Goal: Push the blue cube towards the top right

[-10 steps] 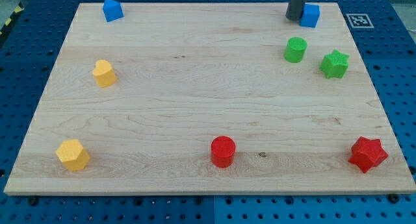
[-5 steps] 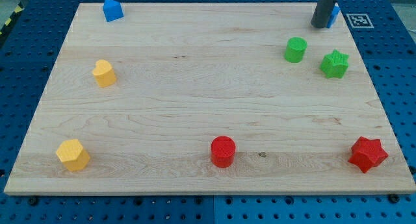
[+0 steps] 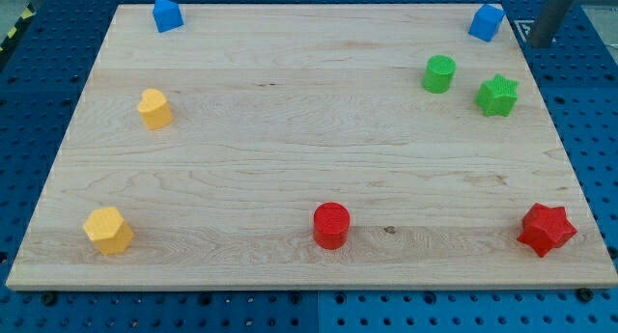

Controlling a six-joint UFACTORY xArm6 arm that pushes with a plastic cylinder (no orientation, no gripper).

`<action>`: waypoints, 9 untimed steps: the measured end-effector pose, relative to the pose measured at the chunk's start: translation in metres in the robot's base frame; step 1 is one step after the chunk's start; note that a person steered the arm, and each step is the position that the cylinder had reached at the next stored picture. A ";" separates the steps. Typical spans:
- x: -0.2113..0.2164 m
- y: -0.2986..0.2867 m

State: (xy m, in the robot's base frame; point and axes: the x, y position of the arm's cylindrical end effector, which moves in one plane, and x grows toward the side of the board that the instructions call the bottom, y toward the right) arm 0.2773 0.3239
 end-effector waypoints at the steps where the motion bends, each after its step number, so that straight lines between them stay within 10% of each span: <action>1: -0.001 -0.018; 9: 0.014 -0.101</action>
